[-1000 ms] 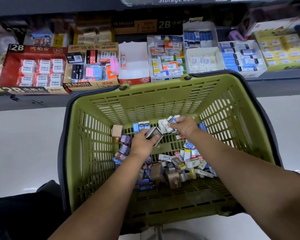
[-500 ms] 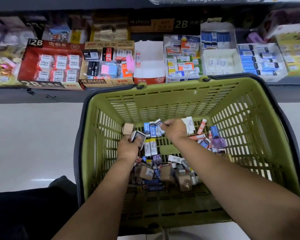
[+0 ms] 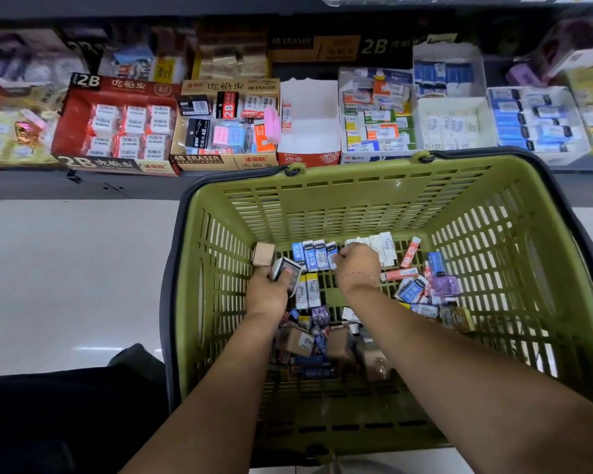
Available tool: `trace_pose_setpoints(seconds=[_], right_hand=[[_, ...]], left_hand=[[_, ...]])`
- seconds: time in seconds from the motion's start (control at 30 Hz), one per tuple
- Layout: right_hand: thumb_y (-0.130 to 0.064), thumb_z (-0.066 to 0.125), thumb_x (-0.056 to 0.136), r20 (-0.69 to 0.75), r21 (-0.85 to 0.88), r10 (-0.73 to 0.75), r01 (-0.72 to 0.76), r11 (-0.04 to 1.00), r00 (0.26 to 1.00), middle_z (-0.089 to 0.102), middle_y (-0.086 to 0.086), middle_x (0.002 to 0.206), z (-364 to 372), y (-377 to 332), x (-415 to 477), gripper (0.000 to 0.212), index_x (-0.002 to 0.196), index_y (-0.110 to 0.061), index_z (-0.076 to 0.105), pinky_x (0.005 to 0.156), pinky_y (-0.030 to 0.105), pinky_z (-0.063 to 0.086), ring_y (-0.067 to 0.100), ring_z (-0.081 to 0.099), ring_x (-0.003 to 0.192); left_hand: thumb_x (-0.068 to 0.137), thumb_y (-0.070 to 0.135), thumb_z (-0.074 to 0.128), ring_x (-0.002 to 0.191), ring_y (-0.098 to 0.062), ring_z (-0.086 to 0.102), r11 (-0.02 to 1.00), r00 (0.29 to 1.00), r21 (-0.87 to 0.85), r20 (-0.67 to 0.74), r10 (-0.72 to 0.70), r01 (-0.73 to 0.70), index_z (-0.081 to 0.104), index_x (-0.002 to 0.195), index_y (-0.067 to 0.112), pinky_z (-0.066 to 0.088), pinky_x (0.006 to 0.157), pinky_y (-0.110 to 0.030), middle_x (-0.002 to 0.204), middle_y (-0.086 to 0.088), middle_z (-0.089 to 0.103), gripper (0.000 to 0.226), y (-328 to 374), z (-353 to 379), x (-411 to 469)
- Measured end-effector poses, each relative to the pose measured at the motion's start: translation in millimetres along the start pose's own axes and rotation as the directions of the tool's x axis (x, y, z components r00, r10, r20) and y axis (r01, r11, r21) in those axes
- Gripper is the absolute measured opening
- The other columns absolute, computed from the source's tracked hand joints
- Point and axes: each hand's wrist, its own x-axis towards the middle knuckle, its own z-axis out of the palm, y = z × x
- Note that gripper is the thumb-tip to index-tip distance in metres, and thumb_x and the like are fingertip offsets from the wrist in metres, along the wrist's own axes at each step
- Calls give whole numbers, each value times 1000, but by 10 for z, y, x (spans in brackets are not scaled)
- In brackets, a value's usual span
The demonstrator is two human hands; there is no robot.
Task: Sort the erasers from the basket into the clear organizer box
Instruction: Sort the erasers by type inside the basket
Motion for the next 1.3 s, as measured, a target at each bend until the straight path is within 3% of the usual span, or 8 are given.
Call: trace_pose_setpoints(seconds=[0.3,0.43,0.57,0.6,0.73,1.0,1.13,1.3], right_hand=[[0,48,94,43,-338,-146,152,929,988,58,14,79,13,5,-82,18,79,-5,57,67,27,49,23,53,71],[-17,51,96,59,-279,-169,178,944,984,67,12,82,-112,55,-85,23,88,-5,69,66,28,50,26,63,76],[-18,66,86,377,-280,-216,333,900,901,69,-2,86,-525,273,55,12,75,-15,71,71,22,49,17,65,83],[-17,71,83,488,-292,-189,363,885,852,68,-3,88,-644,368,73,2,81,-16,71,74,22,48,18,65,89],[-29,76,78,692,-504,-39,521,688,721,51,2,131,-921,693,113,54,127,-17,56,99,29,38,22,47,123],[-11,61,91,756,-504,14,568,651,654,29,8,152,-959,683,133,51,139,-11,43,100,26,38,25,34,137],[1,61,87,757,-493,37,532,688,653,41,10,142,-962,653,115,51,136,-10,48,85,28,47,28,49,123],[6,65,82,771,-491,65,526,694,634,47,5,110,-981,649,118,50,129,-6,53,66,25,42,23,50,90]], left_hand=[[94,25,60,98,-29,64,1000,1000,10,-1,16,-16,63,111,10,51,93,-40,105,-8,67,23,-28,-21,17],[93,31,62,90,-22,61,993,999,110,7,35,-35,60,123,9,44,73,-25,112,-6,66,38,-66,-58,22],[90,30,66,90,-19,59,989,999,150,40,10,-16,60,123,8,41,76,-24,114,-5,65,40,-136,-90,29],[89,29,67,92,-20,59,988,999,153,39,6,-11,62,121,8,41,77,-25,112,-5,66,38,-163,-95,25],[89,27,67,91,-23,60,989,999,147,36,-10,5,62,118,11,47,81,-29,107,-5,65,34,-236,-92,31],[89,28,67,105,-30,59,989,992,96,49,-114,108,56,125,4,49,97,-44,117,-12,61,44,-272,-145,8],[89,32,67,114,-32,55,985,988,123,82,-132,121,51,132,5,47,100,-44,130,-15,56,53,-284,-142,-35],[88,28,69,100,-26,54,984,985,118,90,-146,135,51,132,6,48,98,-41,128,-15,57,52,-284,-134,-41]])
